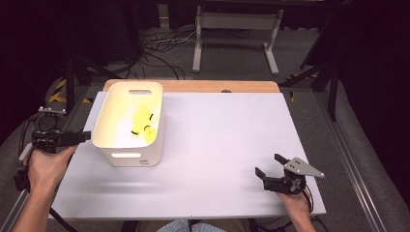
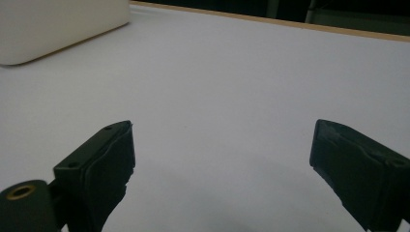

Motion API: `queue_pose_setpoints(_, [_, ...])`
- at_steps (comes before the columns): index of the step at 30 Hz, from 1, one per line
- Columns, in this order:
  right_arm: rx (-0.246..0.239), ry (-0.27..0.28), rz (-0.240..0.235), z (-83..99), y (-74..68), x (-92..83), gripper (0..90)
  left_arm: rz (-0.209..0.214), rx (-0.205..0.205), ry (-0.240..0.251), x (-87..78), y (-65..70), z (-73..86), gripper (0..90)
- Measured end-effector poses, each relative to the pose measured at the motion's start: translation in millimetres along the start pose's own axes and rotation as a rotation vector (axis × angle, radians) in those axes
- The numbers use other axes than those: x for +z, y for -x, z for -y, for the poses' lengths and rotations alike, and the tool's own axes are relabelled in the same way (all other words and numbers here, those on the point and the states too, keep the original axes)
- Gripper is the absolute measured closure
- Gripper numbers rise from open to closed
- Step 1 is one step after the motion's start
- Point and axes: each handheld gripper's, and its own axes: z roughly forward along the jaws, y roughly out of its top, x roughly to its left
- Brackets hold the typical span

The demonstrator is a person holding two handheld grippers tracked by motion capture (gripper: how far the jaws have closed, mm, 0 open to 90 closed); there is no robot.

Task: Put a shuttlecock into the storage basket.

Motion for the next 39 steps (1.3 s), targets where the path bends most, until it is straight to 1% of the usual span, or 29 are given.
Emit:
queue_pose_setpoints(16, [0.002,0.001,0.0,0.0,0.3,-0.1,9.2,0.005,-0.017,0.018,4.2,-3.1,12.6,37.9])
queue_pose_setpoints(31, [0.0,0.0,0.002,0.0,0.1,-0.1,9.2,0.01,-0.027,0.029,11.0,-2.2,26.4,37.7])
queue_pose_setpoints(39, [0.001,0.0,0.001,-0.1,0.0,-0.2,9.2,0.016,-0.038,0.032,15.5,-3.4,37.8,37.7])
